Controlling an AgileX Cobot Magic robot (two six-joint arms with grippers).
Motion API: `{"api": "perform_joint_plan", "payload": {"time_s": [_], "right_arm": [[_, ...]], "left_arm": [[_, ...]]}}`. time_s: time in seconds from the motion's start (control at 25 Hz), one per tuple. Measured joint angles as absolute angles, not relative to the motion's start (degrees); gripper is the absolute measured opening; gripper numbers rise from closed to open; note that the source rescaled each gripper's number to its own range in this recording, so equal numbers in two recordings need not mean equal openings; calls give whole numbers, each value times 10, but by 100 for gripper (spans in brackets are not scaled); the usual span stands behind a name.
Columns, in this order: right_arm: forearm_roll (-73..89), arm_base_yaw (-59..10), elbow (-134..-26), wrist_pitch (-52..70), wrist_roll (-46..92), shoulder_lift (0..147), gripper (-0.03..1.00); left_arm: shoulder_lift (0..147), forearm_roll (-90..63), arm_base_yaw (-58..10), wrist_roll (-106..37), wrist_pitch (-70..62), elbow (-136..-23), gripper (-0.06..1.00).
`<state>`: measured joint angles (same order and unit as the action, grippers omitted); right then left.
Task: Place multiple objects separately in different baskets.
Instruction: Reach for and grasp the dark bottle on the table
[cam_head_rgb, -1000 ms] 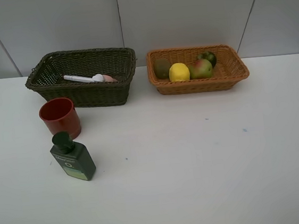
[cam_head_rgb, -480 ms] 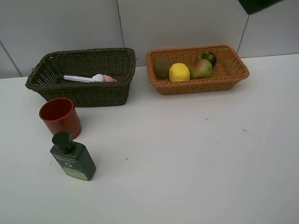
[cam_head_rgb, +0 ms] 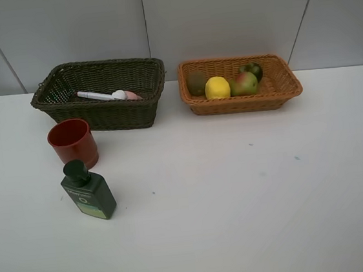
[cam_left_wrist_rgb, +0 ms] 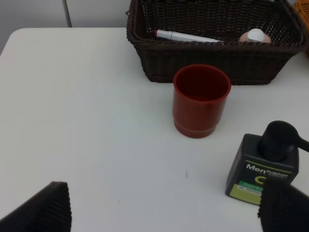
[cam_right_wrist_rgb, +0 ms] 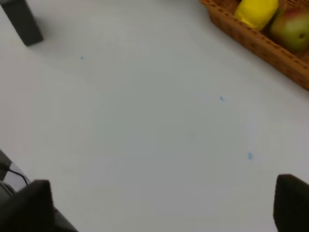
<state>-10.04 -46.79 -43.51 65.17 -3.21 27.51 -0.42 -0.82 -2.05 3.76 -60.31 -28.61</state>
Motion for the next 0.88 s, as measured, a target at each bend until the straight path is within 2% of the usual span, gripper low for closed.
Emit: {"api": "perform_joint_plan", "payload": {"time_s": [0.2, 0.4, 0.88], "right_arm": [[-73, -468, -348, 638, -32, 190, 100], [-55, -468, -309, 624, -32, 148, 100], [-51, -468, -302, 614, -32, 140, 100]], "left_arm": [[-4, -8, -21, 38, -603, -286, 100], [-4, -8, -21, 38, -603, -286, 100], [-4, -8, -21, 38, -603, -286, 100]]}}
